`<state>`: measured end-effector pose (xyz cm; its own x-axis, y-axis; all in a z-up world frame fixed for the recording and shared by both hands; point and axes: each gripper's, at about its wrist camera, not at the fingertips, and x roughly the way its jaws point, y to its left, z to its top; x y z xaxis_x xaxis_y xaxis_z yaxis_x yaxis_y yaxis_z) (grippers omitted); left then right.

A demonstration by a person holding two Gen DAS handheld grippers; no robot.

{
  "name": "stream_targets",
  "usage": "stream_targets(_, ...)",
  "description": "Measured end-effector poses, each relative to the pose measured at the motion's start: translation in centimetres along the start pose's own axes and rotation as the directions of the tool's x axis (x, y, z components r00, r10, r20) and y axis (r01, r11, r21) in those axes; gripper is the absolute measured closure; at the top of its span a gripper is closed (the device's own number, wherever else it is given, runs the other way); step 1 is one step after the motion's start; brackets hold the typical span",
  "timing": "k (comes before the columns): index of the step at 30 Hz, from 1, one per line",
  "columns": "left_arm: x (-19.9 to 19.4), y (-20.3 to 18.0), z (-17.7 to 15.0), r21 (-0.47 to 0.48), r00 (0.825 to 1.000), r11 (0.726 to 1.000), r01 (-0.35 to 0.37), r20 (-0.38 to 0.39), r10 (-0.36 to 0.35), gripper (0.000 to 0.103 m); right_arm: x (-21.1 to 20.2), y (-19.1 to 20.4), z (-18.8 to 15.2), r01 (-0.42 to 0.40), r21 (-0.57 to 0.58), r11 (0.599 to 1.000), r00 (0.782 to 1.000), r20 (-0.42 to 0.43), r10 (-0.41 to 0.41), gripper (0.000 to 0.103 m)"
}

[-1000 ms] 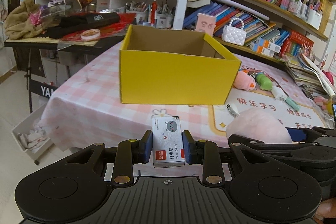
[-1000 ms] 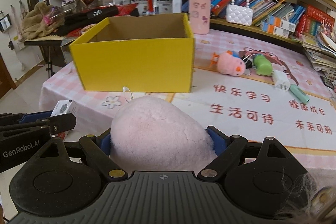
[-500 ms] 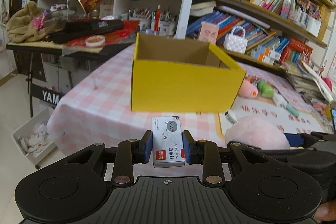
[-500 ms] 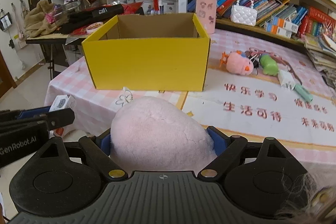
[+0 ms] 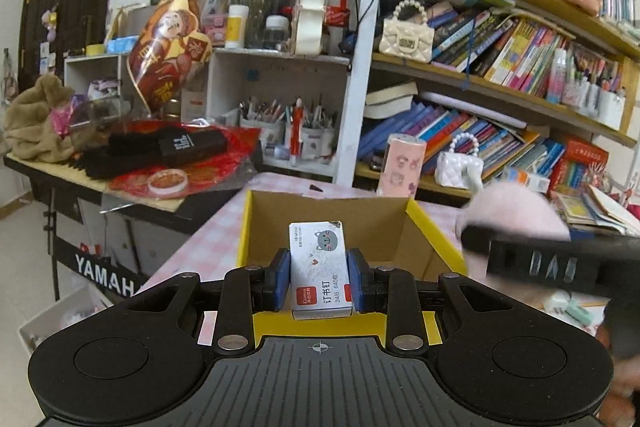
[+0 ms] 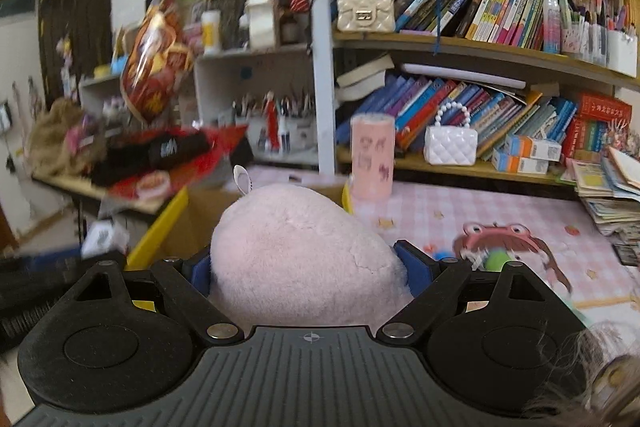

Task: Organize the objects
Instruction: 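Carry the white box and pink plush pig into the yellow box and release both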

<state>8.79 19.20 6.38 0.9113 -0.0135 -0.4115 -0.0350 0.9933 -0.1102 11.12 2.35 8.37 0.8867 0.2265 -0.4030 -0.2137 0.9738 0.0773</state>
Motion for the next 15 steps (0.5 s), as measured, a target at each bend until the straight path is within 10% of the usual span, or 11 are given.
stream_targets(15,10.6,-1.3,-1.3,0.047,0.98,0.995,-0.092,-0.17,0.099,0.074,14.1,0.9,2.4,-0.128,-0.119,0.985,0.982,-0.153,0.109,0.015)
